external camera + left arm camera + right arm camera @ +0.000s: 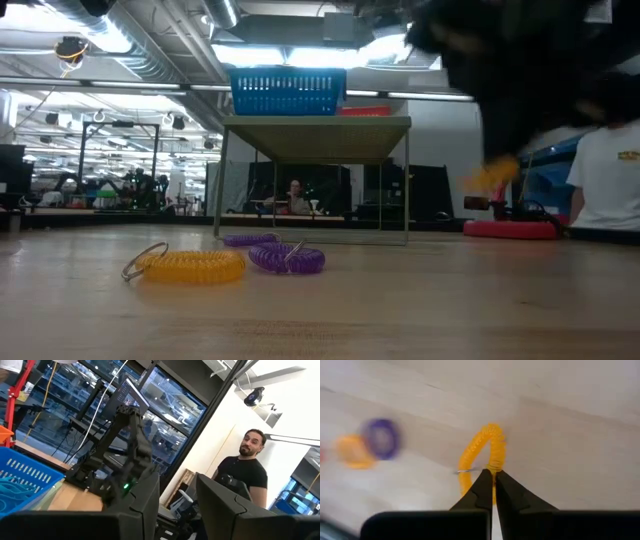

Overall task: Pick & Place Office Desk Supplies
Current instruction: Put the yellow spring keychain into the orange basket on the shelf

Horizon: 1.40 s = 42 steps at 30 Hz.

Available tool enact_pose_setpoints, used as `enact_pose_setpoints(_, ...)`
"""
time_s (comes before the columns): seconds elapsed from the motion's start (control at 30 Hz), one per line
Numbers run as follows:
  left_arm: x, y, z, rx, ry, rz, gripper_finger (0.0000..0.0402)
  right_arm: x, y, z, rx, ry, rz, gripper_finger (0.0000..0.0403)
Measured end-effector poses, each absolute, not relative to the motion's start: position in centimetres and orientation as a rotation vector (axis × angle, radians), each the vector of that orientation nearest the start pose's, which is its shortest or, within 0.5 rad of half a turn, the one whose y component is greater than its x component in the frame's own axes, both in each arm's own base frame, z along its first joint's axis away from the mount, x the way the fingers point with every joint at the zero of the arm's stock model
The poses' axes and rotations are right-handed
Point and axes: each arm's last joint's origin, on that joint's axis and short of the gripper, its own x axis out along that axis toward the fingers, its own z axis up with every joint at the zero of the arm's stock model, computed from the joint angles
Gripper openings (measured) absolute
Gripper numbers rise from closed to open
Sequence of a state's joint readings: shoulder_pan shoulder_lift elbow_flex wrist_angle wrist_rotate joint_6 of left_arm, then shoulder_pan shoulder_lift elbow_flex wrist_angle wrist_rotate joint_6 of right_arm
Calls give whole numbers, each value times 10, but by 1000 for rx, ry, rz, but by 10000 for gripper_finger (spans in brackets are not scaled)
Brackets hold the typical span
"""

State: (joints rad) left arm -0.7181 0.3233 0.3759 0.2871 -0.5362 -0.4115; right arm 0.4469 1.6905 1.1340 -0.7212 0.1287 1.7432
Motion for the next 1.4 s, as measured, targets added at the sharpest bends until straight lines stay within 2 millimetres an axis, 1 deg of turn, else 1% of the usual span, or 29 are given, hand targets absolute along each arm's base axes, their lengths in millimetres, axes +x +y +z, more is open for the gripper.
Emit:
enact_pose_setpoints(0.13, 84, -54, 291, -604, -237, -235, 125, 291, 134, 234, 1100, 1004, -810, 4)
enact_pose_setpoints(0.27, 84, -54, 292, -608, -243, -236, 125, 293, 133, 279, 1037, 968, -810, 4)
enact_pose_setpoints(0.43, 82, -52, 296, -605, -289, -237, 125, 295, 129, 334, 980, 814, -787, 3)
enact_pose_setpoints(0.5, 82, -52, 297, -589, -298, -235, 125, 295, 122, 357, 944, 730, -789, 3)
enact_pose_setpoints(0.57, 82, -52, 298, -578, -306, -234, 125, 296, 111, 375, 888, 643, -807, 3)
enact_pose_setpoints(0.7, 82, -52, 298, -560, -307, -235, 125, 297, 76, 400, 752, 554, -886, 3)
enact_pose_setpoints(0.77, 82, -52, 298, -558, -308, -246, 125, 301, 55, 405, 695, 548, -917, 3)
enact_pose_setpoints(0.83, 82, -52, 298, -556, -308, -246, 125, 304, 33, 406, 640, 567, -951, 3)
enact_pose_setpoints(0.93, 82, -52, 298, -555, -307, -253, 125, 308, 0, 404, 596, 613, -985, 3)
enact_pose_setpoints(1.03, 82, -53, 298, -553, -307, -264, 125, 312, -26, 400, 556, 630, -1004, 3)
enact_pose_setpoints(1.2, 82, -53, 298, -560, -306, -264, 125, 319, -77, 399, 577, 603, -949, 3)
enact_pose_setpoints(1.3, 82, -52, 298, -563, -306, -247, 125, 322, -101, 391, 594, 591, -916, 3)
enact_pose_setpoints(1.4, 82, -52, 298, -561, -307, -234, 125, 323, -121, 378, 617, 603, -911, 3)
